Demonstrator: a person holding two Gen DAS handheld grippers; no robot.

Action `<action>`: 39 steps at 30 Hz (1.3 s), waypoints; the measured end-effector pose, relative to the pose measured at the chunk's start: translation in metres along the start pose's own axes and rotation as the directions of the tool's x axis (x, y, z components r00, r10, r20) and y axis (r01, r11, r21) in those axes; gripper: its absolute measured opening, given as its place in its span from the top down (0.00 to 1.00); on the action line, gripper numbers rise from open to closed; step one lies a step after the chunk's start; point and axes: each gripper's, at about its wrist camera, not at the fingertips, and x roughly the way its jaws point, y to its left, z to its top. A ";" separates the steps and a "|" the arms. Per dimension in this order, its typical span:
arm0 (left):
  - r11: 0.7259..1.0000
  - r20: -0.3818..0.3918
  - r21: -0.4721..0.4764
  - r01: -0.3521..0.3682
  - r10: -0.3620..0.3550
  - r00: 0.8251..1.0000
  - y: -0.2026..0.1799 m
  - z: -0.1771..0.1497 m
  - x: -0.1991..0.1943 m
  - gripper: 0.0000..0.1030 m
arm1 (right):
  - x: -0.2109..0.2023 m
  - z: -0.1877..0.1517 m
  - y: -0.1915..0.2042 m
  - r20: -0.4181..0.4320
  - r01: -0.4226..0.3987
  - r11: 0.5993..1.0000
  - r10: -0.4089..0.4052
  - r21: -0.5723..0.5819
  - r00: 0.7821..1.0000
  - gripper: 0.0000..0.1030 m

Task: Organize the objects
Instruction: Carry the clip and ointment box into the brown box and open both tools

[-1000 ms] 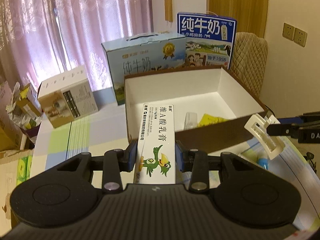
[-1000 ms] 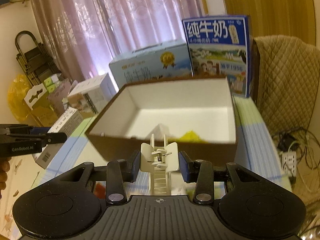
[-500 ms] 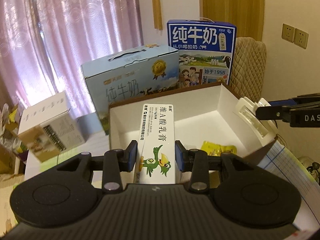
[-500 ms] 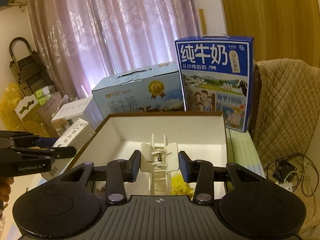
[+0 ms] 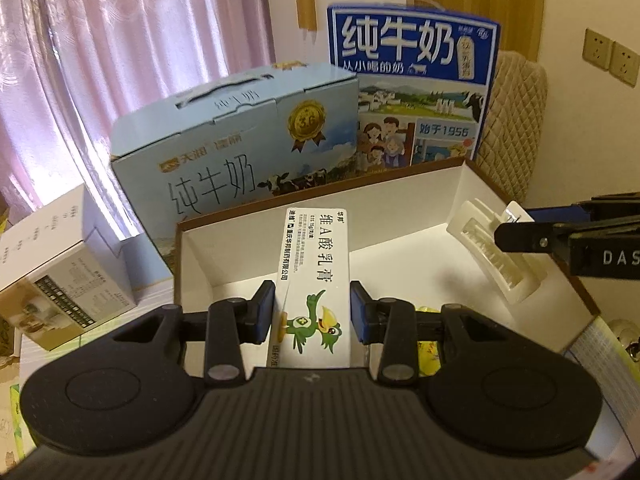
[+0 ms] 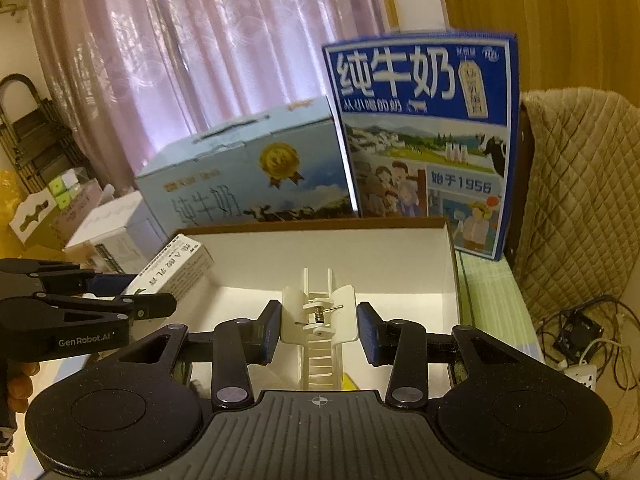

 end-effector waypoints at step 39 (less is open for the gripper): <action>1.000 -0.131 0.013 -0.018 0.020 0.991 0.003 0.020 0.107 0.45 | 0.075 0.006 -0.031 -0.082 0.070 0.997 -0.069 0.016 0.994 0.63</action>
